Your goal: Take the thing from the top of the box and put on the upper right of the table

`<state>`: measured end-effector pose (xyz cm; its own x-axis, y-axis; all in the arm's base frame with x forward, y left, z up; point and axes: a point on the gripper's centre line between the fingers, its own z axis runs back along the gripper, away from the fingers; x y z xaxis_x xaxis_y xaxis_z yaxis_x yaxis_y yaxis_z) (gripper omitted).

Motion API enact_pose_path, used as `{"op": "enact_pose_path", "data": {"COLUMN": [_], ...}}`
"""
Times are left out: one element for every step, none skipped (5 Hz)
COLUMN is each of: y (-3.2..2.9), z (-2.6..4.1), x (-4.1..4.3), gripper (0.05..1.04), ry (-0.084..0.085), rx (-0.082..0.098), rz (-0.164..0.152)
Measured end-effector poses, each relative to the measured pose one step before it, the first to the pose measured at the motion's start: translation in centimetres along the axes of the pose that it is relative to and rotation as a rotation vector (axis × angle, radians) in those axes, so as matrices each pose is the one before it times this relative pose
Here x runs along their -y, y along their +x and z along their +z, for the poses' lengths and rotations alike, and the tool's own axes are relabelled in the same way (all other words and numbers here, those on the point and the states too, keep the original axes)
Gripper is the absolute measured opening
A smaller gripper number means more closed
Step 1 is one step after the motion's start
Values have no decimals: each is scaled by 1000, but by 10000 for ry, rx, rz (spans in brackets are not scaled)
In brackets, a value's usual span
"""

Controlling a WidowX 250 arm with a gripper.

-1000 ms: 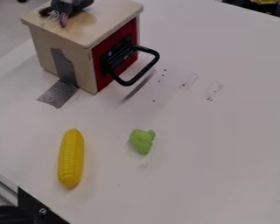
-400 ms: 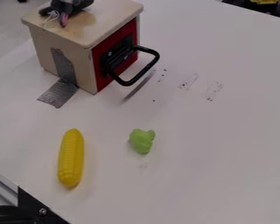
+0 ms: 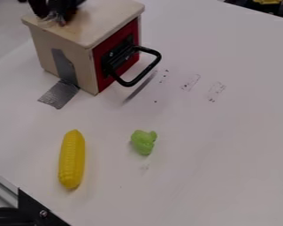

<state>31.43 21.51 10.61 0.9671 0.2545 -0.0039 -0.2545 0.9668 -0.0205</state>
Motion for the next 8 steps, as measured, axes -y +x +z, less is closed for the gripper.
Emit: {"op": "enact_pose_path", "data": {"y": [-1525, -1172, 181, 1293, 3369, 2777, 2662, 2209], "z": [-350, -12, 166, 653, 641, -1233, -1826, -2391], "x": [816, 418, 727, 2932, 5532, 4820, 2400, 1760], "gripper": [709, 508, 448, 447, 447, 447, 447, 447], "ry": [-97, 90, 88, -208, -14, -61, 253, -140], "rx": [-15, -112, 17, 145, 433, 142, 203, 6], "rz": [263, 47, -221, -564, -1267, -1050, -226, 418]}}
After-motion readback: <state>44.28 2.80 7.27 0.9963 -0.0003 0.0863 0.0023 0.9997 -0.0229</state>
